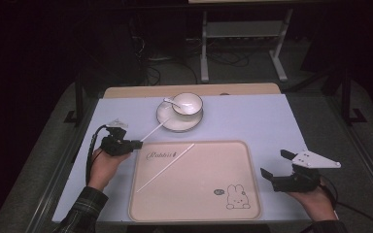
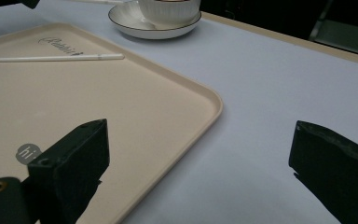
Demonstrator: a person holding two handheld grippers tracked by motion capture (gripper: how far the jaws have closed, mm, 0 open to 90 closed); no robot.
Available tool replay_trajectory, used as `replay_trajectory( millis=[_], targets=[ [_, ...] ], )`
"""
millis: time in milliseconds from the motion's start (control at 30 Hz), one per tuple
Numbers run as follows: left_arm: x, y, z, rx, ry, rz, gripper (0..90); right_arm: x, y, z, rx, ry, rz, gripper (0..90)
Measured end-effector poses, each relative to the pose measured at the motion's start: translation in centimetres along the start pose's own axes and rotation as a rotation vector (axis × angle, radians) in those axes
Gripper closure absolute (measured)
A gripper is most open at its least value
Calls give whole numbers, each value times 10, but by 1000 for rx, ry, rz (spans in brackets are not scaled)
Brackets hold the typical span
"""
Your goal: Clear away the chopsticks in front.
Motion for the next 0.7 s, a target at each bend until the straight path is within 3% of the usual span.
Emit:
replay_trajectory(
  millis=[367,700],
  targets=[
    [15,47,-9,85,-7,-37,848,0,-1,0,-2,-1,3,41],
    [28,77,-36,147,-81,-79,848,0,0,0,2,0,-1,42]
  ],
)
Point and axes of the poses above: each handheld gripper's, and its own axes: z roughly backward along the jaws, x roughly out of its underside, y roughly to its right, the point moved 9 cm from there along -z, roughly forward along the jaws, and after that the axes turned 13 degrees about x, right-handed, at the moved point
